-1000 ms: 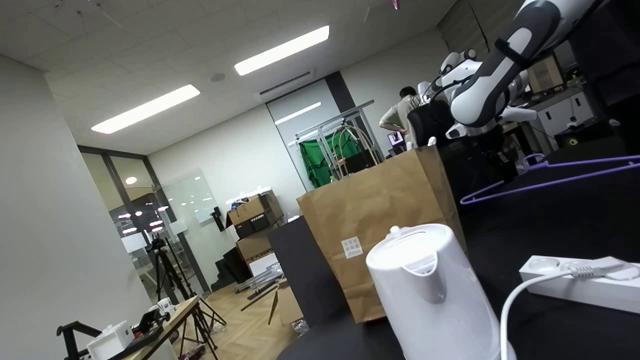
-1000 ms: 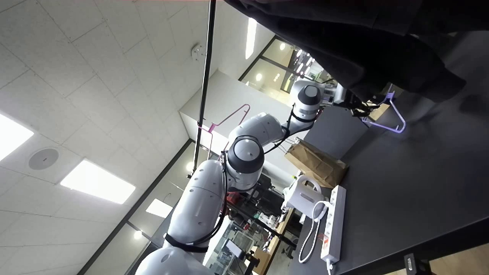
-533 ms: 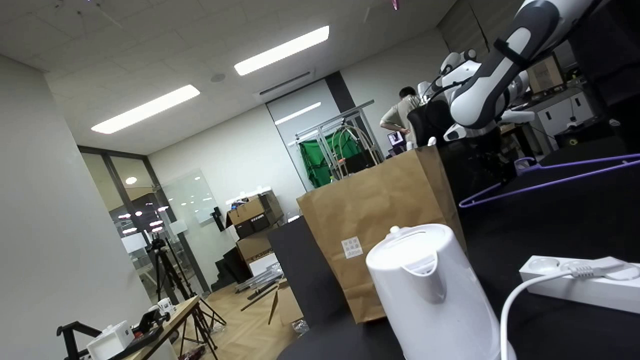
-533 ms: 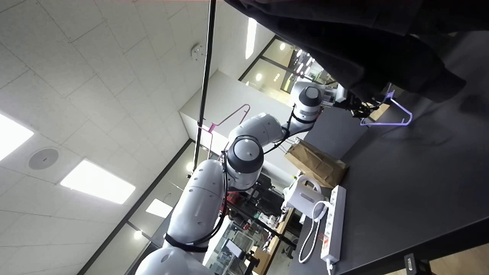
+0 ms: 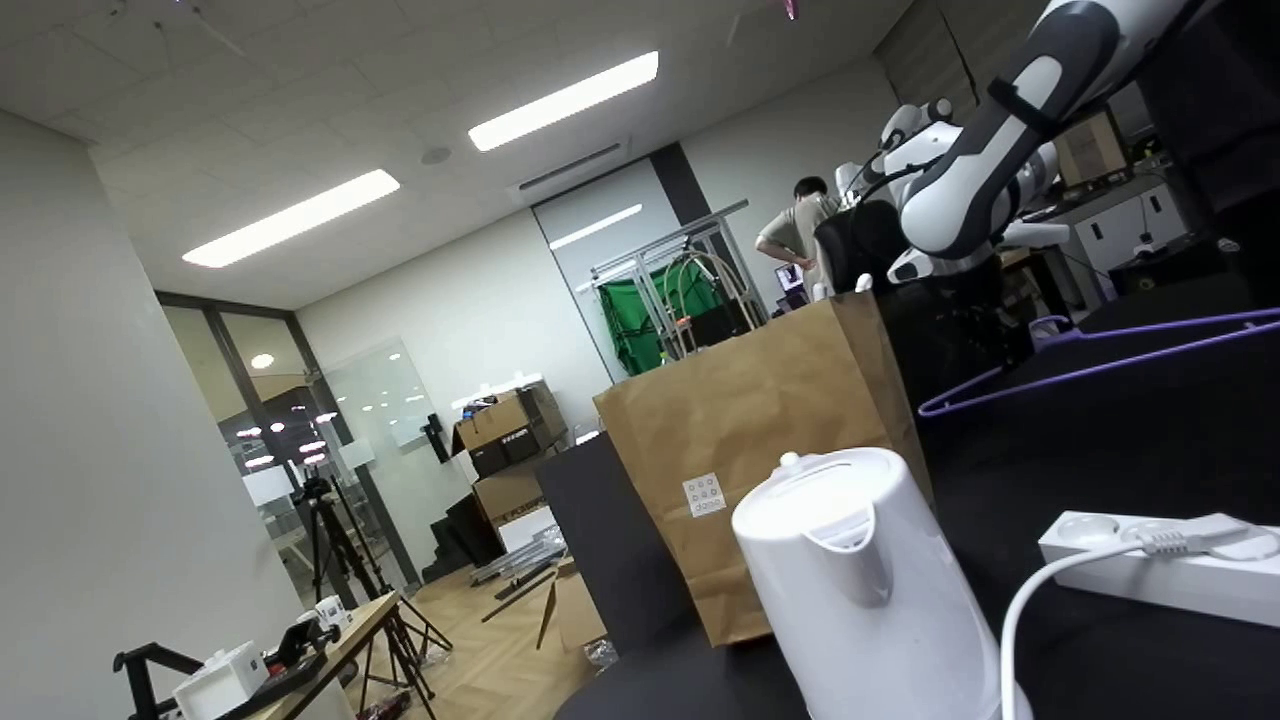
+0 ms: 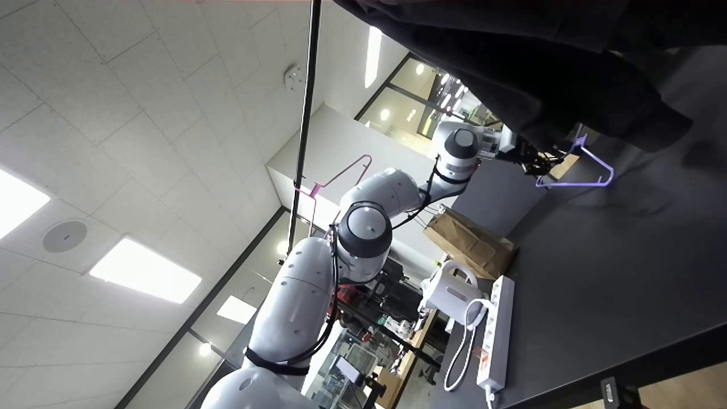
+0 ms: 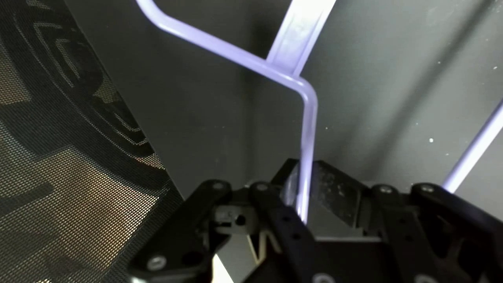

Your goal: Remove the hanger from the table and hang it on the rail

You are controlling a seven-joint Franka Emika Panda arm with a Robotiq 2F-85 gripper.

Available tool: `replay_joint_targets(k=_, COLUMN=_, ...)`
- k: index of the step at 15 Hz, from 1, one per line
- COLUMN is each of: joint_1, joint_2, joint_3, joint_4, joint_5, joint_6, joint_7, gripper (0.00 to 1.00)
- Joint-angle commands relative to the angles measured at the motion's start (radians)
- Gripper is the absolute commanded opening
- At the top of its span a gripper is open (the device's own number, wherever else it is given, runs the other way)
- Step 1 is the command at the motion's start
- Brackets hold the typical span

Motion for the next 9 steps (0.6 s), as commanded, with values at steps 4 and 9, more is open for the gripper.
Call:
replay_joint_targets(k=4, joint_1=-0.057, joint_2=-0.04, joint_3=0.133, joint_4=-0.033, joint_5=0.038, joint_6=0.163, joint_7=-0.324, gripper=0.04)
replay_joint_targets(k=9, joint_1=-0.149, joint_2=-0.096, joint_3=0.313, joint_4=-0.074, joint_5=0.116, joint_6=0.154, joint_7=-0.686, gripper=0.04)
